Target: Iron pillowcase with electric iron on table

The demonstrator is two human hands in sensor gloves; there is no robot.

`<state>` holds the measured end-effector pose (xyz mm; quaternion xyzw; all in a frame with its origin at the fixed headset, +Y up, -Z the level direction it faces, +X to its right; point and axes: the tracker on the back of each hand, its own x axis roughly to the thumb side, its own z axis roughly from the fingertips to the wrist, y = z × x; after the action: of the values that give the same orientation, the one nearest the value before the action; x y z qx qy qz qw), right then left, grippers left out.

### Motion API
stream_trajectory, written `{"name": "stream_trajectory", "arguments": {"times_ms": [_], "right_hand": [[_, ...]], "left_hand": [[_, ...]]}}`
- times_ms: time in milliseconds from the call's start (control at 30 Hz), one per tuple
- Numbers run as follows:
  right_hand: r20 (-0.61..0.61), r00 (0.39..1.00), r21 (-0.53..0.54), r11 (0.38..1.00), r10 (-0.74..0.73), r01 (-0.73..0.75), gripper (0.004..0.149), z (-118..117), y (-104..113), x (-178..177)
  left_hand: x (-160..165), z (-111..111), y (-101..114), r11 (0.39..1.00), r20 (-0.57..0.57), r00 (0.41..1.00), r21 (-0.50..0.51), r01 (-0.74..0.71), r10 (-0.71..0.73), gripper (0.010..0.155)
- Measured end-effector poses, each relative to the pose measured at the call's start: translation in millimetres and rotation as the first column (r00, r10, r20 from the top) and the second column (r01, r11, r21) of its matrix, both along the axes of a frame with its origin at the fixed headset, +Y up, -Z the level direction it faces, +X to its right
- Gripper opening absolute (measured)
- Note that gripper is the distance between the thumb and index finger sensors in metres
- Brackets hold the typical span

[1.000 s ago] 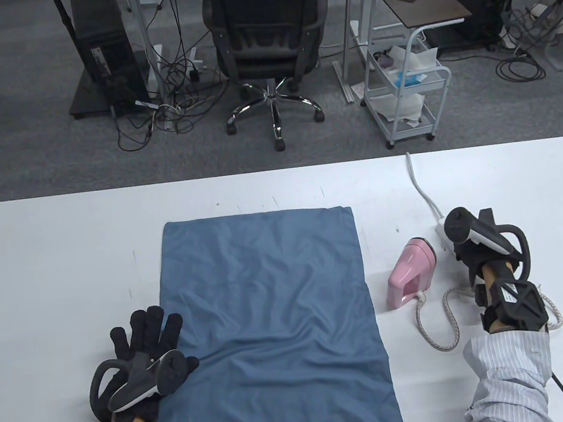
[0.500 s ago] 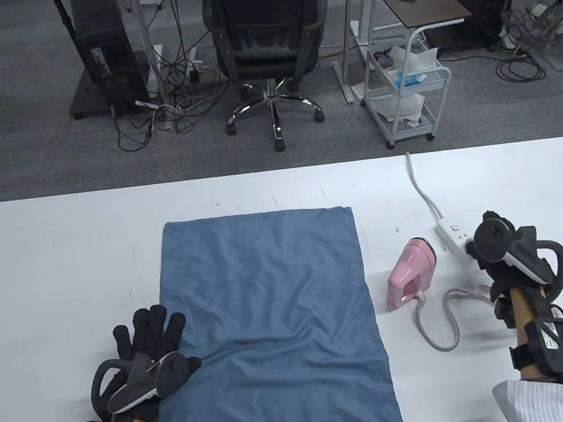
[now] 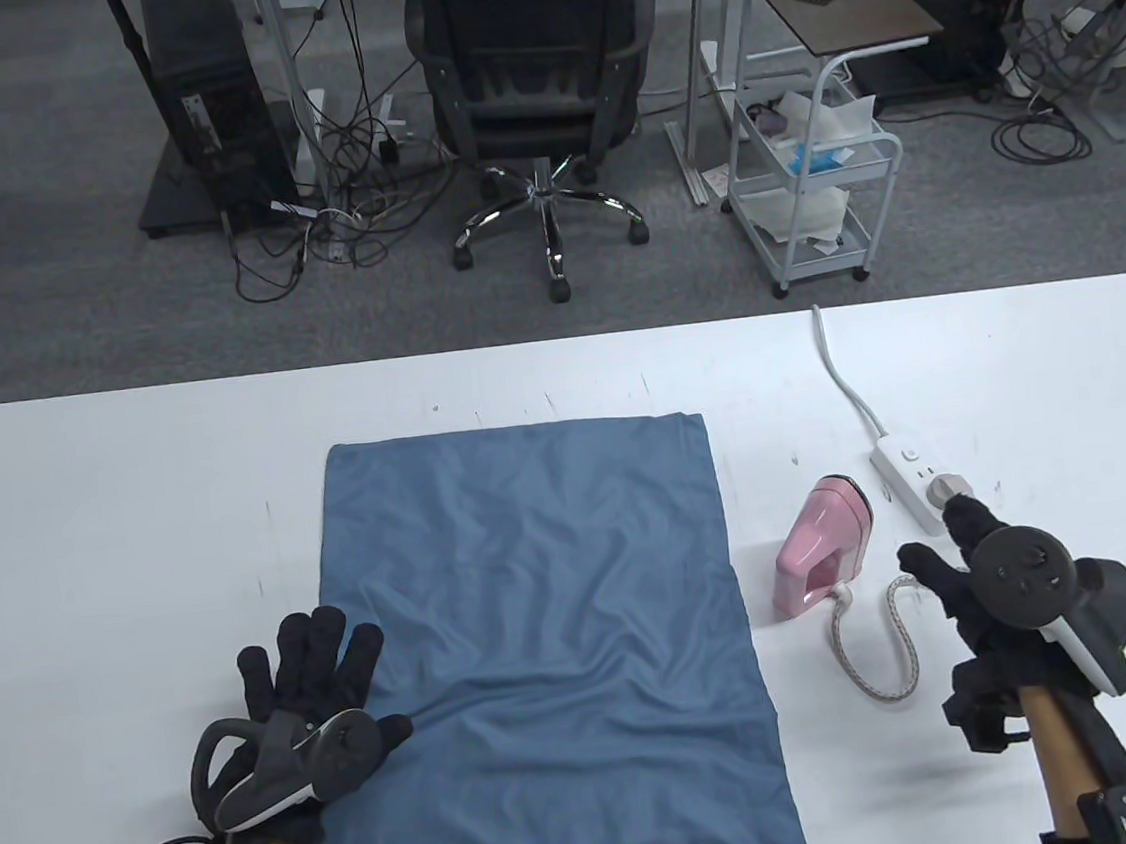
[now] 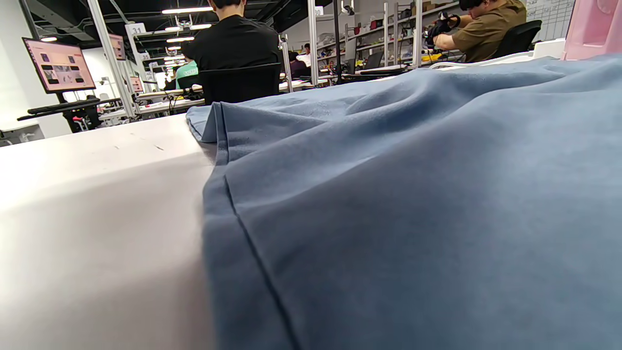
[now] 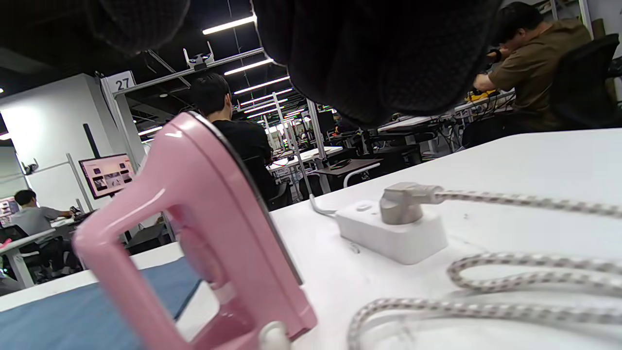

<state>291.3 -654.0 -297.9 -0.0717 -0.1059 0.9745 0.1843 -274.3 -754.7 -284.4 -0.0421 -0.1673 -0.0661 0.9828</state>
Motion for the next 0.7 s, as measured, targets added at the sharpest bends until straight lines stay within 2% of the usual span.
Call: {"name": "stream_trajectory", "arguments": {"times_ms": [267, 367, 533, 700], "right_hand": [[-0.064, 0.976, -0.192, 0.962, -0.208, 0.192, 0.068, -4.2, -30.5, -34.0], [-0.038, 0.973, -0.248, 0.945, -0.229, 0.213, 0.07, -9.2, -45.7, -45.8], [0.036, 0.968, -0.256, 0.934, -0.249, 0.249, 0.073, -19.3, -62.2, -59.8], [0.109, 0.923, -0.301, 0.873, -0.369, 0.385, 0.076, -29.6, -79.5, -70.9]], "left_hand": [[-3.6, 1.9, 1.4, 1.0, -0.025, 1.0, -0.002, -0.004, 0.004, 0.088], [-4.3, 2.4, 2.4, 1.0, -0.03, 1.0, -0.003, -0.006, 0.006, 0.088], [-5.0, 2.6, 3.2, 1.0, -0.03, 1.0, 0.001, -0.003, 0.003, 0.088], [-5.8, 2.4, 3.7, 1.0, -0.031, 0.999, 0.003, -0.006, 0.006, 0.087]]}}
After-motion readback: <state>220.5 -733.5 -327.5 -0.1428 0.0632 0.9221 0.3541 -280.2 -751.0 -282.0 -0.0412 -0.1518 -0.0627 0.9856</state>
